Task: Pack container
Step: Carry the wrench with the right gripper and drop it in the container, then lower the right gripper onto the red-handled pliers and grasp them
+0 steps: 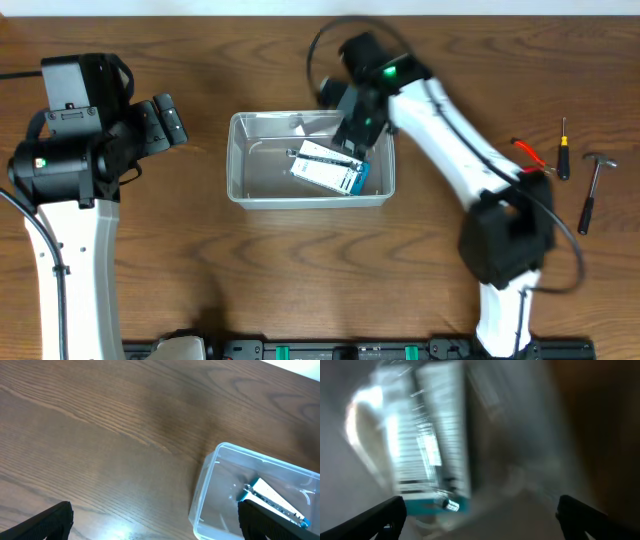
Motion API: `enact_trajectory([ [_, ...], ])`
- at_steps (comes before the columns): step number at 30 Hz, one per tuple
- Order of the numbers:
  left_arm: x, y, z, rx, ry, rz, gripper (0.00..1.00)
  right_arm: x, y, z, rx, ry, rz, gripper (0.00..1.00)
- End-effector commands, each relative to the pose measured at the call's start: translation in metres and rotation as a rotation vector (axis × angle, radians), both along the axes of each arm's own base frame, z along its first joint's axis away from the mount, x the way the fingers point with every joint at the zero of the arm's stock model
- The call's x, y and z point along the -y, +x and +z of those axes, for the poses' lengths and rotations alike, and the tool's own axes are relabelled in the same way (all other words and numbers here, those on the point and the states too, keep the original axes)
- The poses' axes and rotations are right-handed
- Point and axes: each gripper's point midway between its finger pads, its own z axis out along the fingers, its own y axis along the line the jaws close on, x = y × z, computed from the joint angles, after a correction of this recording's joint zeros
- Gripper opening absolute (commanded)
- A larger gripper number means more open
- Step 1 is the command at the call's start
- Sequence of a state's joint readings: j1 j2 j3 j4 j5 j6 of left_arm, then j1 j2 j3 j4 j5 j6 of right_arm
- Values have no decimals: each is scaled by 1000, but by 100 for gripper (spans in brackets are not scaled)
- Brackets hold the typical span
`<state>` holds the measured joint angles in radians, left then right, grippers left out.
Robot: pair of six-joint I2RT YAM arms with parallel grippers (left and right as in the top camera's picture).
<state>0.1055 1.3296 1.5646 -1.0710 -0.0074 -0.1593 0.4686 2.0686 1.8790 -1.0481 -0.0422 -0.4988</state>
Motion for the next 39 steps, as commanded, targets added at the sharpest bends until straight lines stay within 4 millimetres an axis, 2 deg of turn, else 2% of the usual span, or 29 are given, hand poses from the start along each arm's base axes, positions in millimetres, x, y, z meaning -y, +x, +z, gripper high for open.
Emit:
enact_trajectory([
  [1,-2,1,0,-4,15,0,98,84,38,106,291,50,-565,99],
  [2,-2,1,0,-3,15,0,98,117,39,124,336,88,-772,99],
  [3,-2,1,0,-3,15,0,98,132,39,130,347,109,-862,99],
  [5,-2,1,0,-3,15,0,98,179,30,139,336,184,-1146,99],
  [6,-2,1,0,-3,15,0,98,201,24,137,310,215,-1286,99],
  [8,-2,1,0,-3,15,0,98,243,7,125,222,270,-1557,99],
  [9,-2,1,0,-3,15,0,98,256,1,117,177,279,-1631,99],
  [15,-2,1,0,-3,15,0,98,319,-36,64,-27,203,-1906,99],
  [20,-2,1,0,-3,15,0,98,345,-61,11,-126,183,-2125,99],
  [23,-2,1,0,-4,15,0,98,347,-66,-24,-193,238,-2159,99],
  [28,-2,1,0,-5,15,0,98,347,-66,-68,-224,323,-2148,97],
  [30,-2,1,0,-4,15,0,98,348,-61,-79,-203,355,-2110,96],
  [33,-2,1,0,-4,15,0,98,348,-58,-90,-179,378,-2099,99],
  [39,-2,1,0,-4,15,1,98,354,-66,-96,-154,353,-2170,96],
])
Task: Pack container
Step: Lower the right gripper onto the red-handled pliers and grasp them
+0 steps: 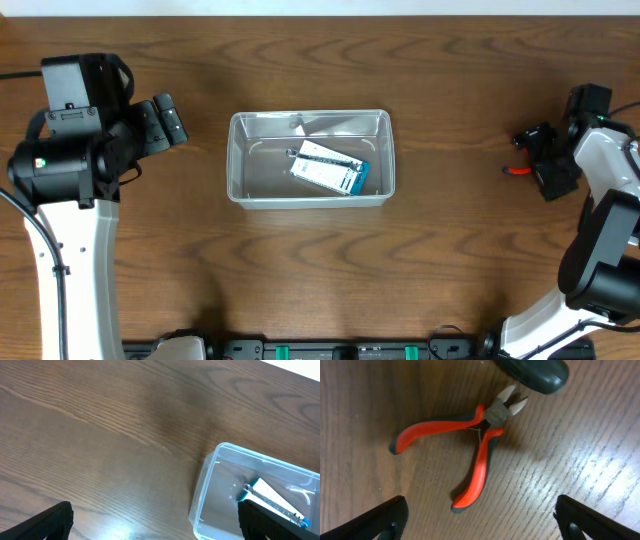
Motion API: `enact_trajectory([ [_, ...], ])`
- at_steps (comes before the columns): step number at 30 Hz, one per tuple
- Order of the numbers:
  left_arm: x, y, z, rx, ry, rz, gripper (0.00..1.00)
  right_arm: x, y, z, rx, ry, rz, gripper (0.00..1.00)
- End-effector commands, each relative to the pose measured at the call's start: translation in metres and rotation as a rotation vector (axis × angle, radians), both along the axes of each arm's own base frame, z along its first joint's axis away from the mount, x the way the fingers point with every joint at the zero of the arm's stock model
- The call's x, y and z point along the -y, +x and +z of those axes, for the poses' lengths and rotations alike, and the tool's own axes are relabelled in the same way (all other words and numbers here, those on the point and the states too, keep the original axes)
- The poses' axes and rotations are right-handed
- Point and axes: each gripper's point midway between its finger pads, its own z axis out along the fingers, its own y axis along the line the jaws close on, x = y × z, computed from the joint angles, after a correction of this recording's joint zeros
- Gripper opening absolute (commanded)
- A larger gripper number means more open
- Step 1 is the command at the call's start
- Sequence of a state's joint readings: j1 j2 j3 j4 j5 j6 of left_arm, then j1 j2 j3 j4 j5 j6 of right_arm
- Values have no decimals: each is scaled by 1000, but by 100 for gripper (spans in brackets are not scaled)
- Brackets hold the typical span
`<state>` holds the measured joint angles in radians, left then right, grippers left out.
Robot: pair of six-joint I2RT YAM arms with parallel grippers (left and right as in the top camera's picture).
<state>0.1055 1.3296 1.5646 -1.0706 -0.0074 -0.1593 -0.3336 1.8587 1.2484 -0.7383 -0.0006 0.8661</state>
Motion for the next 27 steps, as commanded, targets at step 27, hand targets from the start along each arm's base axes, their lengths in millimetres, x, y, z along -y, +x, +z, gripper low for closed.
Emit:
enact_trajectory([
  [27,-2,1,0,-5,15,1,98,2,-29,-67,-187,62,-193,81],
])
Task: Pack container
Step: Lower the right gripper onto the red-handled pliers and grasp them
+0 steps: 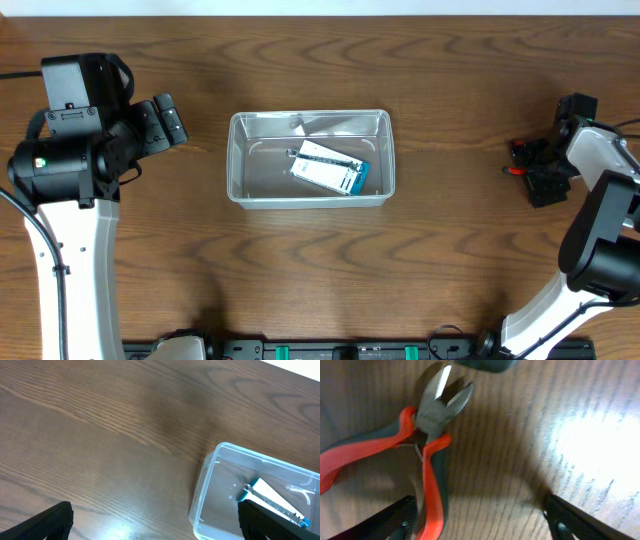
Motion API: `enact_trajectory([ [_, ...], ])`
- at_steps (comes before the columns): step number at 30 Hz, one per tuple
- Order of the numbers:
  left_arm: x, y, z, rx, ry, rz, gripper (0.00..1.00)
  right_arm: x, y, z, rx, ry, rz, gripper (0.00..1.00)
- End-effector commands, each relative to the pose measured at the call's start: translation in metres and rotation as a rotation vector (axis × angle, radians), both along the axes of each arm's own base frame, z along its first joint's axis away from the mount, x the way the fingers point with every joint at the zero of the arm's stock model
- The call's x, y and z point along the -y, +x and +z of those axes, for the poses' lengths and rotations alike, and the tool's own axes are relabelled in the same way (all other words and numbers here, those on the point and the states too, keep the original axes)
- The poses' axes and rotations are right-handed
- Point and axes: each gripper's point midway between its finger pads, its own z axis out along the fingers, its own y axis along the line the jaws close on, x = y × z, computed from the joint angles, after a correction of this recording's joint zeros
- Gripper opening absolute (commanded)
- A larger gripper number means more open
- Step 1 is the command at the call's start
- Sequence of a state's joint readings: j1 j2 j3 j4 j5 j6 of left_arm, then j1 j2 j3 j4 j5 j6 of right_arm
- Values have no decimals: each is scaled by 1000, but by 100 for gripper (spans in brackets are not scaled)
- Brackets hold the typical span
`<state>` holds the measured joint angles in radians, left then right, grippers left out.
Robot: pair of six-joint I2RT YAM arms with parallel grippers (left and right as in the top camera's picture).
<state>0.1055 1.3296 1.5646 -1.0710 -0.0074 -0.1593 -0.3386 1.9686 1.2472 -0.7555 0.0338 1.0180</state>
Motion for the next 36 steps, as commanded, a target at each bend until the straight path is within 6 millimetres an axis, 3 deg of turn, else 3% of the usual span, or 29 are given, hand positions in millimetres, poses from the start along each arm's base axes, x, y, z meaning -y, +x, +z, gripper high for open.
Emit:
enact_trajectory([
  [1,-2,1,0,-4,15,1,98,0,-13,-29,-68,36,-35,78],
  [4,-2,1,0,-4,15,1,98,0,-13,-30,-71,40,-35,73],
  [8,-2,1,0,-4,15,1,98,0,-14,-30,-75,41,-35,57],
  [12,-2,1,0,-4,15,0,98,-1,-15,-30,-77,46,-35,52],
  [16,-2,1,0,-4,15,1,98,-2,-16,-30,-80,47,-35,32],
  [23,-2,1,0,-4,15,0,98,-2,-17,-30,-85,49,-31,19],
  [29,-2,1,0,-4,15,0,98,-2,-17,-30,-86,49,-31,1],
  [36,-2,1,0,-4,15,1,98,-11,-4,-24,-61,39,124,1],
])
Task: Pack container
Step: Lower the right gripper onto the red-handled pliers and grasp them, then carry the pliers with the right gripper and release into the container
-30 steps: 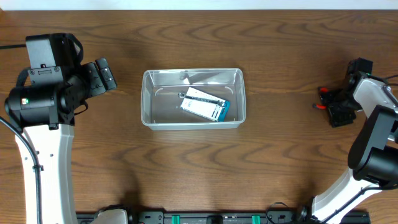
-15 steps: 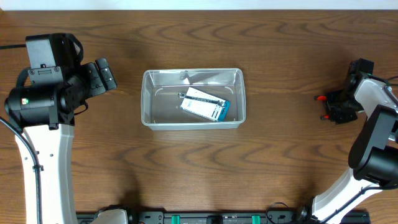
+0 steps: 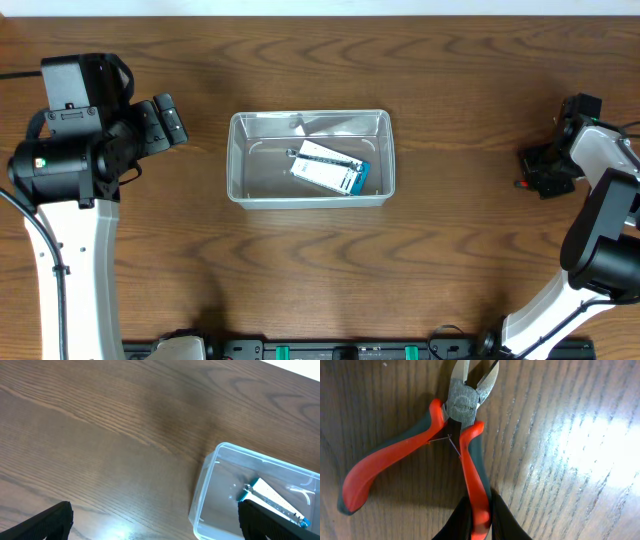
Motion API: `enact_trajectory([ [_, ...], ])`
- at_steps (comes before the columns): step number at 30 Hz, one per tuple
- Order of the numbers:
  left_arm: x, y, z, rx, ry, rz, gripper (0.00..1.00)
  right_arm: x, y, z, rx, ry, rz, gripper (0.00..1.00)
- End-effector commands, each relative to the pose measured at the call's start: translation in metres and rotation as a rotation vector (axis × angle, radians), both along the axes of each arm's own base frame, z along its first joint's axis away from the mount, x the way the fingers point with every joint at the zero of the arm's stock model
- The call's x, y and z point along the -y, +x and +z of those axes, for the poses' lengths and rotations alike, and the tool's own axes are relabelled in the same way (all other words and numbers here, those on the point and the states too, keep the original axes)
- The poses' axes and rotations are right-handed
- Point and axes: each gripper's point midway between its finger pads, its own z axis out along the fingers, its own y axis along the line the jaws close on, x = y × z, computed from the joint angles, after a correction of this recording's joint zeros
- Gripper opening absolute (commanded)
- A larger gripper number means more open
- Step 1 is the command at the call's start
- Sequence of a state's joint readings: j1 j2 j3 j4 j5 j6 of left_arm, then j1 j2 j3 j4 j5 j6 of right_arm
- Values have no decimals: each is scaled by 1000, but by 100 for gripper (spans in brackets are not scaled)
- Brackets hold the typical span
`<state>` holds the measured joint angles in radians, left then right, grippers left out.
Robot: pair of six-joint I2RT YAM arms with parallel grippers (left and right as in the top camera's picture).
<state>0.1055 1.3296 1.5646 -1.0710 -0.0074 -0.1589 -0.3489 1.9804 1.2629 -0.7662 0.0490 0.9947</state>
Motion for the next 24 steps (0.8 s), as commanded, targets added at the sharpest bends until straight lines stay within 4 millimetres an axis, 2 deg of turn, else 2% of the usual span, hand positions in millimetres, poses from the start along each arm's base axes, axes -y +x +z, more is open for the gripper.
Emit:
enact_trajectory([
  [1,-2,1,0,-4,15,1,98,-21,3,-19,-36,44,167,1],
  [3,-2,1,0,-4,14,1,98,-28,19,-6,0,21,278,1],
  [5,-2,1,0,-4,15,0,98,-38,42,16,59,-19,425,1],
  [9,-2,1,0,-4,15,0,98,-73,90,78,199,-122,760,1],
  [11,-2,1,0,-4,15,1,98,-107,114,118,294,-187,1007,1],
  [13,-2,1,0,-4,15,1,98,-143,128,151,370,-242,1231,1],
  [14,-2,1,0,-4,15,0,98,-172,131,170,423,-264,1407,1],
  [17,-2,1,0,-5,15,0,98,-243,123,204,519,-307,1823,1],
  [18,-2,1,0,-5,15,0,98,-255,120,209,525,-327,1898,1],
  [21,-2,1,0,-5,15,0,98,-301,104,211,539,-379,2152,1],
  [24,-2,1,0,-5,15,0,98,-337,85,204,534,-374,2320,1],
])
